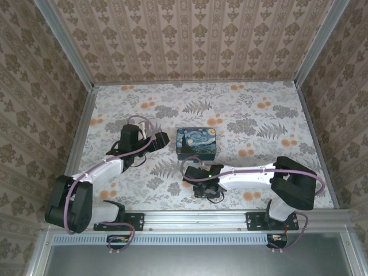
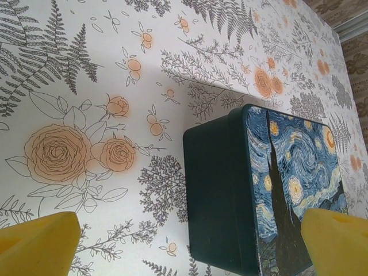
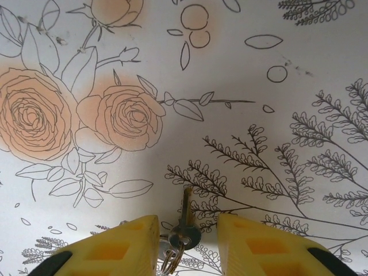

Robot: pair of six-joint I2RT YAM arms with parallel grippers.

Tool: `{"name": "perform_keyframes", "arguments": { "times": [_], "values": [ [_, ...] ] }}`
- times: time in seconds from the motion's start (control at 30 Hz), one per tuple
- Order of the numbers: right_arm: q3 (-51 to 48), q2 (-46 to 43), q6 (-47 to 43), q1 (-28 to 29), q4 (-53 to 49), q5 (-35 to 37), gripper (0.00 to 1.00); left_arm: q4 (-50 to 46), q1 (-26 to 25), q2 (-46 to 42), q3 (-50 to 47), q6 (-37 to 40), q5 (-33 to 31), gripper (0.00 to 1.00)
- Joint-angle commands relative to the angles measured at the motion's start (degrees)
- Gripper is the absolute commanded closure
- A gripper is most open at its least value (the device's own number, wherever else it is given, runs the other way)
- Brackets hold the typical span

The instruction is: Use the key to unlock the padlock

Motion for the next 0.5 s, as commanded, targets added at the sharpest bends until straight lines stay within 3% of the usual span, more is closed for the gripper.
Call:
{"name": "perform_keyframes", "arguments": {
  "times": [0.0,0.3,0.47],
  "values": [
    [0.8,1.1,3.3,0.5,-2.6,-1.3,0.67,1.4,0.5,0.6,-0.7,-0.6,0.9,0.00],
    [0.8,4.6,3.4,1.5,-0.4,-3.1,0.75,1.2,0.6,1.2,-0.7,-0.7,0.9,0.00],
    [-1.1,4.8,3.0,1.2,4.5,-3.4,0.98,0.1,0.7,1.5,-0.4,-0.5,0.8,0.00]
  ]
}}
